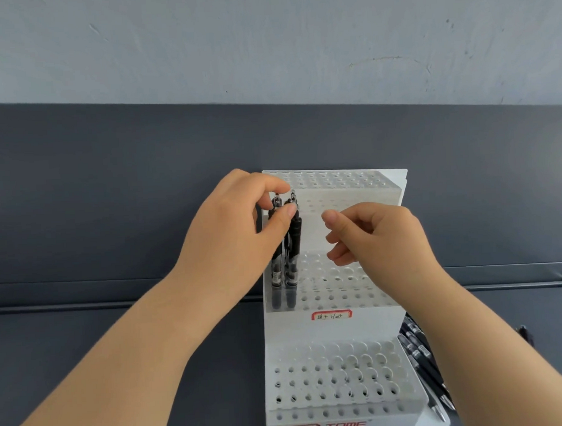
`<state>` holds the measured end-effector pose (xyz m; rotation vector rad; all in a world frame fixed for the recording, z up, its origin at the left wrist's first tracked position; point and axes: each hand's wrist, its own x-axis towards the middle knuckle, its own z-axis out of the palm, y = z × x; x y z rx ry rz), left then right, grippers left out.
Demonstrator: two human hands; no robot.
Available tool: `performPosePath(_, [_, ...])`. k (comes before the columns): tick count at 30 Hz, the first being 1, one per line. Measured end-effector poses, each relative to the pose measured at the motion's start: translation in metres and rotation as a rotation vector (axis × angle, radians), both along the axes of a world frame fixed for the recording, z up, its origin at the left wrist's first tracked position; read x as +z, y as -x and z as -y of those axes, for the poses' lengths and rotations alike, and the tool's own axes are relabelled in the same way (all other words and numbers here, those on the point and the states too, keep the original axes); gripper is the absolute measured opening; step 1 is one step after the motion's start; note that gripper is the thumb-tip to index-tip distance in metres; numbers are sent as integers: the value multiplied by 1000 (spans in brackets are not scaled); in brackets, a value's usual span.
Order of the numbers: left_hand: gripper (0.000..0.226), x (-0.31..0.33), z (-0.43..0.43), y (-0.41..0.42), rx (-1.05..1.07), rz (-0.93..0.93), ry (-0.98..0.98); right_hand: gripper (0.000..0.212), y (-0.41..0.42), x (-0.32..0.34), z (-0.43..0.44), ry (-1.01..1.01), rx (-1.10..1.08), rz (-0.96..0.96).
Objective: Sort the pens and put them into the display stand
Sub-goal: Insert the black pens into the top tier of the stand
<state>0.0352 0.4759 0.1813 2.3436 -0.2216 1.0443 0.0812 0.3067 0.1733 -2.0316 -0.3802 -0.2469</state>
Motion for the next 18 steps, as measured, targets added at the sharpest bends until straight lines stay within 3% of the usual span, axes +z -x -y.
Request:
performPosePath(3, [26, 0, 9, 8, 1, 123, -211, 28, 3, -5, 9, -9, -14, 7])
performPosePath(7, [22, -8, 37, 14, -72, 138, -381, 25, 9, -13, 33, -44, -38, 35])
performPosePath(12, [24, -33, 92, 4, -160, 22, -386, 21, 12, -35, 90, -39, -81, -18])
performPosePath(18, [34, -81, 178, -12, -258, -201, -336, 16, 1, -79, 186, -2, -201, -221])
